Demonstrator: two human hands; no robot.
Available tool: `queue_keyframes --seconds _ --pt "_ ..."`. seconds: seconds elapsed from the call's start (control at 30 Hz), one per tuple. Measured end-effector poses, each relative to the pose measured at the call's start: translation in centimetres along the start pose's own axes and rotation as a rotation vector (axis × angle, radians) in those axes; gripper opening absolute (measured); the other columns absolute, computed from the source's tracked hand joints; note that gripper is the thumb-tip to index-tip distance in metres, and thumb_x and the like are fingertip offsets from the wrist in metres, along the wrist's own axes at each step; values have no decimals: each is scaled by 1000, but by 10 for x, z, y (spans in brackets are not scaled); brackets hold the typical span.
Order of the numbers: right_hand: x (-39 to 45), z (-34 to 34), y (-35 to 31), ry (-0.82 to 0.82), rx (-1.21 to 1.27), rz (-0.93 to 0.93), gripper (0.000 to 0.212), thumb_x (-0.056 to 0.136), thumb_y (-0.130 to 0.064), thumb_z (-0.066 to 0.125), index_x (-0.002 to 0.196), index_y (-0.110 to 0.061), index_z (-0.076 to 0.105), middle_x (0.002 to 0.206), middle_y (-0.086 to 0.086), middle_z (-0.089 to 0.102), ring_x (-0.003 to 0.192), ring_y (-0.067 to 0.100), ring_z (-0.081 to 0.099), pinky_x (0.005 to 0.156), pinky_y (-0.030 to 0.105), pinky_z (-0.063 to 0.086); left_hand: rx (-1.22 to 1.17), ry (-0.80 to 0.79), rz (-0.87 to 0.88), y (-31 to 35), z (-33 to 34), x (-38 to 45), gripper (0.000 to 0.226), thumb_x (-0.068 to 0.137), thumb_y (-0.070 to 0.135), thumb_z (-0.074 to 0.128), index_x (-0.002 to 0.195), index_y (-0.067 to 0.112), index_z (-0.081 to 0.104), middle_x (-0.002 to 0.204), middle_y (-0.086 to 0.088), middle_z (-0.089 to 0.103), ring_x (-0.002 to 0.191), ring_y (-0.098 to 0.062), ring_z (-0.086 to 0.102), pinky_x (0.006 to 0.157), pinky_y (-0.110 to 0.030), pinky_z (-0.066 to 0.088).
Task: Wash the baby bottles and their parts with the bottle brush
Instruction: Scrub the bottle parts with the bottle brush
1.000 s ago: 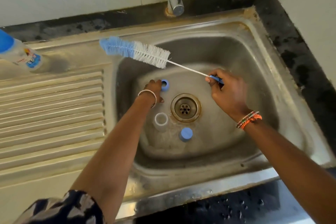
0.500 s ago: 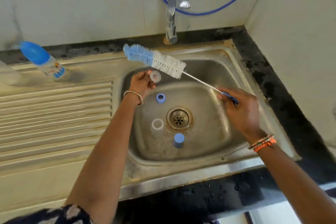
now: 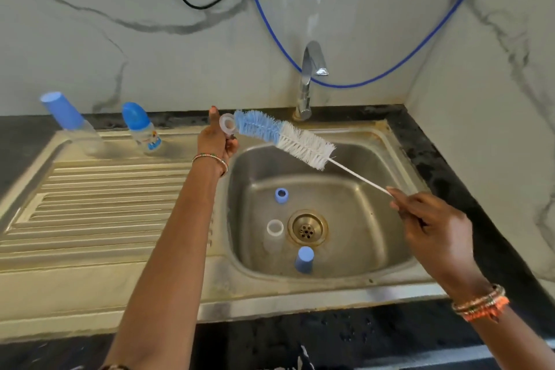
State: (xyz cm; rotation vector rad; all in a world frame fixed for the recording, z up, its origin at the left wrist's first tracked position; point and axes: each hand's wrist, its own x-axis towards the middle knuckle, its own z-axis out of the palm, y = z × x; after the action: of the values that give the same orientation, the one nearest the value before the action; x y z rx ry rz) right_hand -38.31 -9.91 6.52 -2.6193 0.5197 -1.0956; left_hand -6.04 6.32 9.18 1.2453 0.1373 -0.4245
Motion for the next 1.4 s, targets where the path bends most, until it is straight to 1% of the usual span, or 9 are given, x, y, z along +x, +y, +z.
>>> queue_keyframes --seconds 0.4,0.53,0.67,0.77,0.87,1.0,1.17,1.27,1.4 --pt "13 -12 -5 -2 -131 -191 29 89 -13 58 115 -21 68 74 -2 64 47 12 48 37 26 40 201 90 38 18 -8 9 40 92 35 56 63 9 47 59 -6 39 30 -9 40 34 -14 38" --pt "20 -17 -3 17 -271 -324 37 81 1 62 114 -14 68 73 4 64 48 15 49 37 25 40 327 33 52 21 -12 15 38 92 35 58 66 9 51 65 -8 47 51 -15 47 39 -18 48" --pt "27 -15 -10 0 -339 -377 38 78 6 60 111 -10 70 71 7 63 46 17 49 36 25 39 384 -108 -25 23 -8 17 25 96 33 51 94 9 59 95 -9 61 78 -17 61 66 -27 56" --pt "29 -8 -21 -9 -332 -258 37 82 4 55 112 -11 70 69 6 59 44 18 45 34 25 37 88 -149 -102 21 0 14 14 100 20 45 101 11 55 103 -5 58 78 -12 59 61 -20 54" --pt "27 -5 -33 9 -301 -158 30 83 0 58 108 -9 71 66 4 57 41 15 39 36 20 32 -285 -199 -186 23 0 8 31 101 18 41 129 6 48 109 -9 64 97 -22 63 80 -33 54" --pt "22 -5 -62 -126 -178 38 21 83 1 67 97 -14 74 63 -3 60 44 11 46 39 23 37 -403 -262 -115 22 -7 5 13 97 9 48 102 2 57 72 -6 71 86 -19 65 74 -34 59" --pt "42 -7 -63 -908 881 1076 22 86 -5 48 84 -10 69 51 1 33 37 6 21 38 17 14 -471 -516 18 17 -25 9 20 93 28 51 97 10 60 91 -6 65 81 -13 67 74 -26 57" --pt "32 3 -55 -987 1032 1133 21 86 -10 47 89 -8 69 52 0 30 38 5 17 40 18 11 -353 -685 130 28 -33 14 35 71 34 76 95 13 61 89 -1 64 87 -13 64 81 -28 55" --pt "35 12 -57 -597 289 649 15 92 -20 60 105 -15 64 62 -3 53 50 9 45 43 15 35 -250 -555 136 36 -33 14 28 82 30 66 98 9 59 88 -2 71 88 -14 68 77 -28 56"
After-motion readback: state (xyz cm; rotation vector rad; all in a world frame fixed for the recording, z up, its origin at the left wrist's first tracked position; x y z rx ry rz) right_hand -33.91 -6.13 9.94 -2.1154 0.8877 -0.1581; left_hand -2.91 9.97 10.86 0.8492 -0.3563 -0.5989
